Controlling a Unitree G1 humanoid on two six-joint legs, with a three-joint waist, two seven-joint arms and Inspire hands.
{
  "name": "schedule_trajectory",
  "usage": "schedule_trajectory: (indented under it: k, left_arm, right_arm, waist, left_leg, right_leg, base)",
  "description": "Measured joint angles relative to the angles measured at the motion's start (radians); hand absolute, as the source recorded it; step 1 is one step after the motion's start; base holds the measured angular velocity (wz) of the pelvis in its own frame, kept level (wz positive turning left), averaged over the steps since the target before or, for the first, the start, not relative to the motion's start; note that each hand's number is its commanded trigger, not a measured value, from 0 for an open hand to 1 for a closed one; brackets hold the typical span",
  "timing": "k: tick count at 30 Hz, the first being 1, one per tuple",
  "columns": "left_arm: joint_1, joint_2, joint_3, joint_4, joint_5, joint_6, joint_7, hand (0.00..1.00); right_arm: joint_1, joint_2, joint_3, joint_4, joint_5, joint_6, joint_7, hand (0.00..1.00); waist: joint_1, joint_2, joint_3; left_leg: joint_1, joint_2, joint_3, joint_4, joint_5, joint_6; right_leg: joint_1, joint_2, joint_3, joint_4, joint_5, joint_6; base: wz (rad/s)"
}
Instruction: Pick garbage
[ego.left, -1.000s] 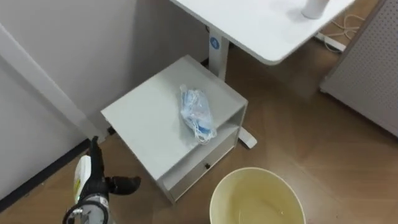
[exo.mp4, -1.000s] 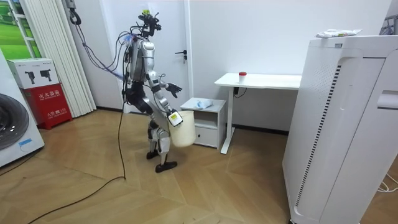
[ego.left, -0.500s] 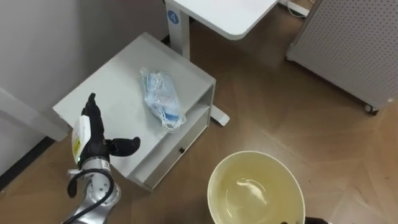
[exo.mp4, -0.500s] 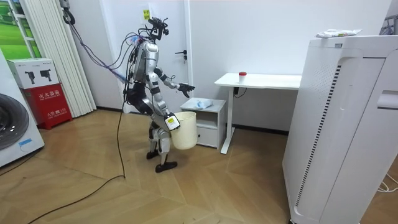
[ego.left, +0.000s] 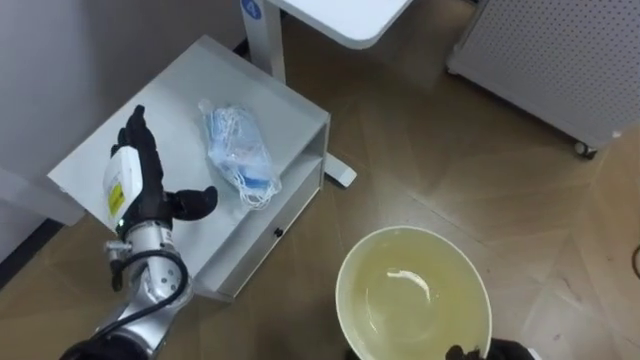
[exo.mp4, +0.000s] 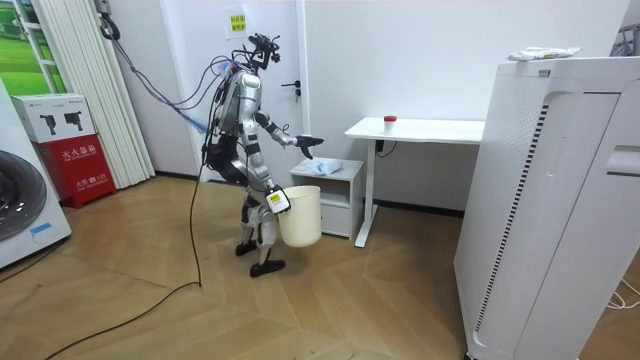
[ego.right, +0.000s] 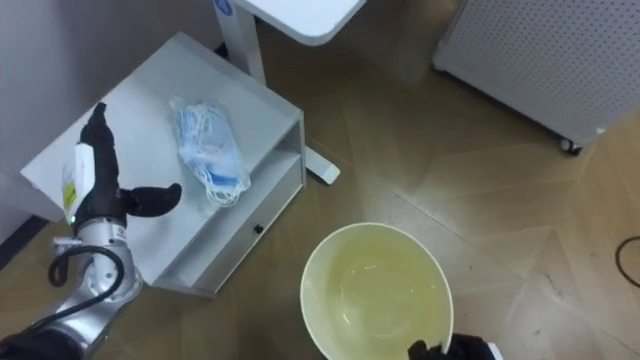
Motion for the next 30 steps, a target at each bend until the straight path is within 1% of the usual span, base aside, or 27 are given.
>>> schedule_trajectory:
  k: [5, 7, 8, 10, 11, 13, 14, 16, 17, 18, 20, 21, 22, 23, 25, 29, 30]
  left_arm:
    - [0.0, 0.006, -0.035, 0.012, 0.104, 0.008, -0.002, 0.0]
    - [0.0, 0.019, -0.059, 0.014, 0.155, 0.018, -0.007, 0.0]
    - [0.0, 0.024, -0.069, 0.014, 0.171, 0.022, -0.008, 0.0]
    - [-0.001, 0.033, -0.1, 0.014, 0.222, 0.039, -0.009, 0.0]
    - [-0.001, 0.034, -0.108, 0.014, 0.234, 0.042, -0.009, 0.0]
    - [-0.002, 0.036, -0.148, 0.014, 0.263, 0.058, -0.016, 0.0]
    - [-0.002, 0.037, -0.153, 0.014, 0.272, 0.061, -0.021, 0.0]
    - [-0.006, 0.045, -0.165, 0.014, 0.304, 0.078, -0.049, 0.0]
    - [-0.006, 0.049, -0.168, 0.014, 0.314, 0.083, -0.054, 0.0]
    - [-0.006, 0.06, -0.19, 0.014, 0.331, 0.09, -0.064, 0.0]
    - [-0.007, 0.07, -0.223, 0.014, 0.369, 0.102, -0.078, 0.0]
    - [-0.008, 0.075, -0.239, 0.014, 0.391, 0.107, -0.087, 0.0]
    - [-0.009, 0.078, -0.245, 0.014, 0.412, 0.114, -0.099, 0.53]
    - [-0.009, 0.079, -0.248, 0.014, 0.419, 0.12, -0.104, 1.0]
    - [-0.017, 0.083, -0.262, 0.014, 0.452, 0.134, -0.123, 1.0]
    - [-0.025, 0.083, -0.28, 0.019, 0.49, 0.164, -0.129, 1.0]
    - [-0.026, 0.083, -0.283, 0.026, 0.505, 0.169, -0.143, 1.0]
  right_arm:
    - [0.0, -0.012, 0.0, 0.0, 0.003, 0.002, 0.0, 1.0]
    - [0.0, -0.017, 0.0, -0.003, 0.011, 0.008, 0.001, 1.0]
    - [0.0, -0.018, 0.0, -0.002, 0.015, 0.009, 0.001, 1.0]
    - [0.006, -0.025, 0.0, -0.004, 0.039, 0.022, 0.001, 1.0]
    - [0.008, -0.028, 0.001, -0.004, 0.045, 0.026, 0.002, 1.0]
    - [0.014, -0.043, 0.017, -0.001, 0.08, 0.033, 0.005, 1.0]
    - [0.016, -0.046, 0.017, -0.001, 0.083, 0.035, 0.007, 1.0]
    - [0.019, -0.06, 0.017, -0.002, 0.087, 0.04, 0.011, 1.0]
    - [0.019, -0.062, 0.017, -0.003, 0.088, 0.04, 0.011, 1.0]
    - [0.02, -0.063, 0.017, -0.005, 0.092, 0.04, 0.011, 1.0]
    - [0.026, -0.065, 0.017, -0.004, 0.101, 0.048, 0.008, 1.0]
    - [0.028, -0.066, 0.017, -0.005, 0.108, 0.051, 0.009, 1.0]
    - [0.028, -0.067, 0.017, -0.005, 0.109, 0.05, 0.009, 1.0]
    - [0.028, -0.068, 0.017, -0.007, 0.109, 0.05, 0.009, 1.0]
    - [0.028, -0.069, 0.016, -0.008, 0.11, 0.05, 0.009, 1.0]
    - [0.029, -0.072, 0.016, -0.023, 0.109, 0.051, 0.01, 1.0]
    - [0.029, -0.073, 0.016, -0.026, 0.109, 0.051, 0.011, 1.0]
  waist:
    - [-0.013, -0.001, 0.0004]
    - [-0.018, -0.001, 0.0004]
    - [-0.023, -0.001, 0.0004]
    - [-0.03, -0.001, 0.0003]
    - [-0.031, -0.001, 0.0003]
    - [-0.031, 0.001, 0.0007]
    - [-0.031, 0.001, 0.0007]
    - [-0.031, 0.001, 0.0006]
    - [-0.03, 0.002, 0.0007]
    - [-0.031, 0.004, 0.0024]
    - [-0.031, 0.005, 0.0026]
    - [-0.031, 0.005, 0.0026]
    - [-0.031, 0.005, 0.0026]
    - [-0.031, 0.005, 0.0026]
    - [-0.031, 0.006, 0.0028]
    - [-0.037, 0.008, 0.0026]
    - [-0.042, 0.01, 0.0028]
  left_leg:
    - [-0.001, 0.01, 0.007, 0.032, -0.021, -0.003]
    - [-0.005, 0.021, 0.006, 0.046, -0.029, -0.005]
    - [-0.006, 0.021, 0.005, 0.046, -0.029, -0.004]
    - [-0.011, 0.021, 0.006, 0.048, -0.03, -0.004]
    - [-0.013, 0.021, 0.006, 0.048, -0.03, -0.004]
    - [-0.022, 0.024, 0.008, 0.052, -0.031, -0.004]
    - [-0.025, 0.026, 0.009, 0.055, -0.032, -0.005]
    - [-0.043, 0.039, 0.017, 0.074, -0.042, -0.004]
    - [-0.047, 0.041, 0.017, 0.078, -0.043, -0.005]
    - [-0.05, 0.044, 0.018, 0.083, -0.046, -0.005]
    - [-0.049, 0.042, 0.02, 0.083, -0.046, -0.006]
    - [-0.05, 0.038, 0.019, 0.083, -0.047, -0.005]
    - [-0.052, 0.036, 0.019, 0.083, -0.046, -0.005]
    - [-0.053, 0.036, 0.02, 0.084, -0.046, -0.005]
    - [-0.06, 0.038, 0.023, 0.097, -0.048, -0.006]
    - [-0.064, 0.038, 0.024, 0.104, -0.048, -0.005]
    - [-0.064, 0.038, 0.024, 0.105, -0.048, -0.005]
  right_leg:
    - [-0.004, 0.006, 0.004, 0.031, -0.016, -0.003]
    - [-0.005, 0.018, 0.008, 0.032, -0.016, -0.003]
    - [-0.005, 0.019, 0.008, 0.032, -0.016, -0.003]
    - [-0.012, 0.02, 0.011, 0.033, -0.016, -0.002]
    - [-0.014, 0.02, 0.012, 0.033, -0.016, -0.002]
    - [-0.024, 0.023, 0.014, 0.036, -0.015, -0.002]
    - [-0.028, 0.024, 0.015, 0.037, -0.015, -0.002]
    - [-0.048, 0.03, 0.017, 0.05, -0.016, -0.003]
    - [-0.052, 0.032, 0.019, 0.052, -0.016, -0.003]
    - [-0.056, 0.034, 0.02, 0.055, -0.017, -0.004]
    - [-0.057, 0.032, 0.02, 0.061, -0.019, -0.006]
    - [-0.061, 0.026, 0.019, 0.067, -0.022, -0.007]
    - [-0.067, 0.02, 0.019, 0.072, -0.022, -0.008]
    - [-0.07, 0.02, 0.017, 0.074, -0.022, -0.008]
    - [-0.078, 0.018, 0.01, 0.089, -0.026, -0.012]
    - [-0.086, 0.015, 0.01, 0.099, -0.027, -0.012]
    - [-0.086, 0.012, 0.009, 0.101, -0.027, -0.012]
  base:
    - [-0.05]
    - [-0.1]
    - [-0.05]
    - [-0.02]
    - [-0.04]
    - [-0.05]
    - [-0.08]
    - [-0.13]
    - [-0.14]
    - [-0.07]
    - [0.02]
    - [0.03]
    - [0.0]
    - [0.0]
    - [0.0]
    - [0.0]
    - [0.0]
